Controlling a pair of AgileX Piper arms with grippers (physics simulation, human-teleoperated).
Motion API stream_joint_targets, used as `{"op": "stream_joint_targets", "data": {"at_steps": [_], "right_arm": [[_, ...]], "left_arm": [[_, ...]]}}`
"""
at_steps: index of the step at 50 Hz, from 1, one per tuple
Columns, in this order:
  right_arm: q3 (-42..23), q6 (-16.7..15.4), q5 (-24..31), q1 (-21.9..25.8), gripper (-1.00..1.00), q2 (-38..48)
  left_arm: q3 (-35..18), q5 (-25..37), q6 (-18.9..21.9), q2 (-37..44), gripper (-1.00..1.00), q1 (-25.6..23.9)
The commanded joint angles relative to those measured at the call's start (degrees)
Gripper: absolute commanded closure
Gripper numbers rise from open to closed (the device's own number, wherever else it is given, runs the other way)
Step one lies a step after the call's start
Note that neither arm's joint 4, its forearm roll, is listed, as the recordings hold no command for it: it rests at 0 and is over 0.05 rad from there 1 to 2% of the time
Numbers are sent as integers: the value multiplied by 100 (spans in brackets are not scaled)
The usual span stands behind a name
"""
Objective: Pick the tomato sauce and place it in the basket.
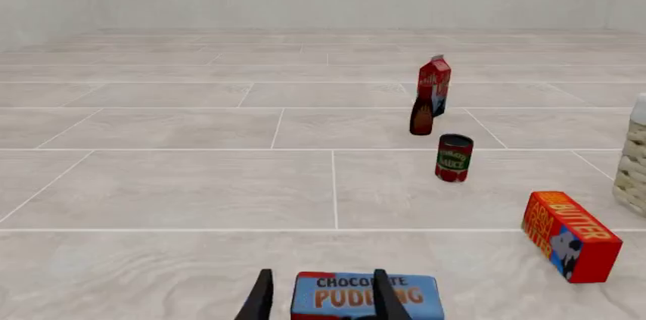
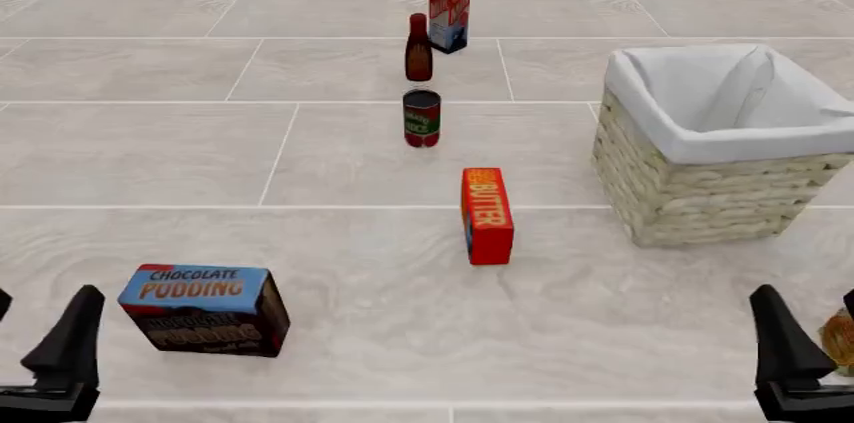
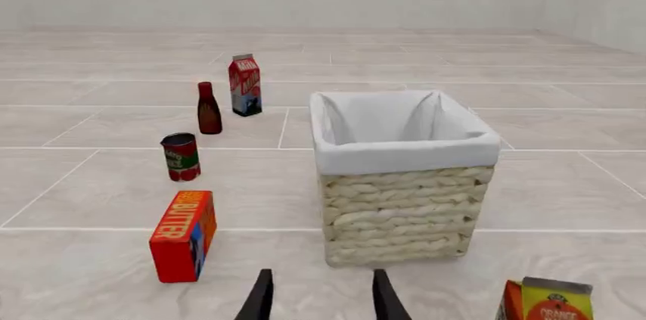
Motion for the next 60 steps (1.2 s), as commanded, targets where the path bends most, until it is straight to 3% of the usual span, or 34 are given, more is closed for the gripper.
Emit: {"op": "stream_joint_targets", "data": {"at_steps": [1, 6, 10, 19, 36, 60], "right_arm": [[-17, -46, 2, -1, -100, 59], [-20, -274, -109, -39, -100, 254], [-36, -254, -319, -12, -100, 516], [-544, -468, -720, 216, -100, 1352], [-968, -699, -1861, 666, -100, 3012], [-1927, -912, -2453, 1354, -100, 4784]], "left_arm": [[0, 0, 0, 0, -100, 0], [0, 0, 0, 0, -100, 0], [0, 0, 0, 0, -100, 0], [0, 0, 0, 0, -100, 0], [0, 0, 0, 0, -100, 0], [0, 0, 0, 0, -100, 0]]}}
